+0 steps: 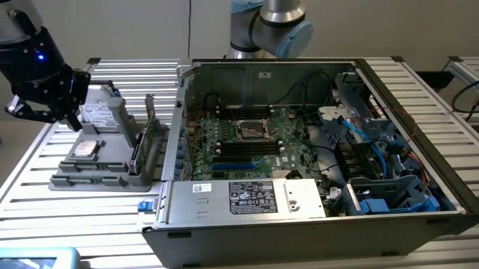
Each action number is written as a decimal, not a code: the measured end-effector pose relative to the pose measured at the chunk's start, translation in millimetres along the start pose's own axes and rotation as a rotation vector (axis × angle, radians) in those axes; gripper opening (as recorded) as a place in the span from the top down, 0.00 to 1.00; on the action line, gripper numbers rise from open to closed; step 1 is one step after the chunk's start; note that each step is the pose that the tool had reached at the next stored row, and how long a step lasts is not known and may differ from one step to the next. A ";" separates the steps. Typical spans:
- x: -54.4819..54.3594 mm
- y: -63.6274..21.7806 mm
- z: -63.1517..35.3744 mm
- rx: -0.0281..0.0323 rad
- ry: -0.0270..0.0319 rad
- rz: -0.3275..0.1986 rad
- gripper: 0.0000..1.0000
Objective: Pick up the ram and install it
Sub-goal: 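Pick up the ram and move it above insertion slot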
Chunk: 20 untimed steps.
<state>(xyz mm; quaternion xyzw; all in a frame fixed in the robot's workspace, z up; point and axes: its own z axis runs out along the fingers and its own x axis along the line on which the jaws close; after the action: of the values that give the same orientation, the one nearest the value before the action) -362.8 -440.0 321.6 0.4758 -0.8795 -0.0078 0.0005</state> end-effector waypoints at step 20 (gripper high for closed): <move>0.0 0.0 0.4 -0.0076 -0.0017 -0.365 0.89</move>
<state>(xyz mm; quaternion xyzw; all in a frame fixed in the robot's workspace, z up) -362.8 -440.0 321.2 0.6274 -0.7787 -0.0115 0.0001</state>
